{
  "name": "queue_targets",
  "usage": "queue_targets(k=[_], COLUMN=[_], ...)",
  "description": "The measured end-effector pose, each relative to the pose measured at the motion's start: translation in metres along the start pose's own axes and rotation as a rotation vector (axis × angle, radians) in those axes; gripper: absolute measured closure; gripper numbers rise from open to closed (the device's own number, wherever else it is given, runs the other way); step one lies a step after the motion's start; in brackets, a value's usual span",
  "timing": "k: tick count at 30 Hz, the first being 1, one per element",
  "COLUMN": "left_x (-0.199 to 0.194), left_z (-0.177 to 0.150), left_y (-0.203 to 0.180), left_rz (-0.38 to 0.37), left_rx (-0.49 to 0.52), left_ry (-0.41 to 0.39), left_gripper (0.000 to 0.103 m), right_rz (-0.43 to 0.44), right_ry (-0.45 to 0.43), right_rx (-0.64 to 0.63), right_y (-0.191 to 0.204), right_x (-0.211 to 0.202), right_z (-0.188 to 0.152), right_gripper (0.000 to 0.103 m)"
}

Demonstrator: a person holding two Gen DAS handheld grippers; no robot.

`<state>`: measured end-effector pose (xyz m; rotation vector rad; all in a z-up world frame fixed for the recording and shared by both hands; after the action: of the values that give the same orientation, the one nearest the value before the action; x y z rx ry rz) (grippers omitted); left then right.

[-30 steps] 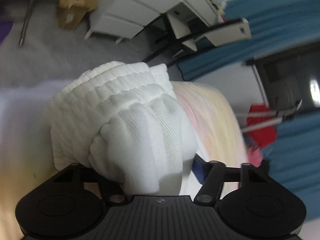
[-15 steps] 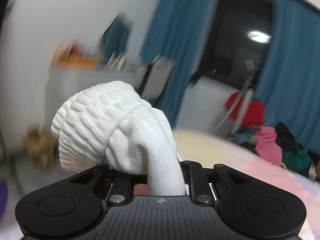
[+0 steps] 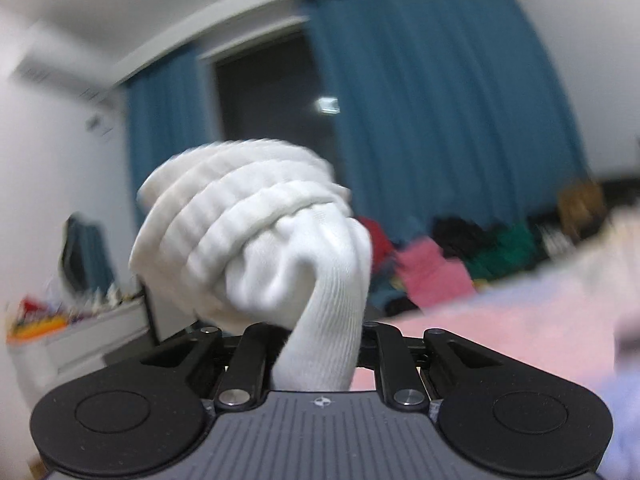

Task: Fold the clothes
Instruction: 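Grasp the ribbed cuffs with the right gripper while the left gripper holds the pants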

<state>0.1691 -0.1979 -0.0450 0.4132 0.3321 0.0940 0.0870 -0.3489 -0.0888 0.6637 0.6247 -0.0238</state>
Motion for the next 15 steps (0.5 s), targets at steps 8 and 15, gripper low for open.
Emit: queue_targets(k=[8, 15], left_x=[0.027, 0.018], left_z=[-0.064, -0.058], left_y=[-0.099, -0.069], left_rz=[-0.096, -0.267], left_rx=[0.367, 0.443], left_ry=[0.135, 0.240], left_gripper=[0.079, 0.032], right_rz=[0.161, 0.265], right_ry=[0.052, 0.166], right_rx=[0.273, 0.184], right_y=[-0.054, -0.023], right_x=[0.022, 0.046], right_z=[0.002, -0.011], right_gripper=[0.027, 0.027])
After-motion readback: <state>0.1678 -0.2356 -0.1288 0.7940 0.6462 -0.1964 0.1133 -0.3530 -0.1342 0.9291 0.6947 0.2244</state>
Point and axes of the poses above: each gripper's, at about its wrist camera, not at the fingertips, and x roughly the way its jaws point, y to its left, z to its top, the point moved 5 cm from there along x, roughly the way its jaws point, and after that the axes turned 14 degrees about y, right-handed, at the moved point
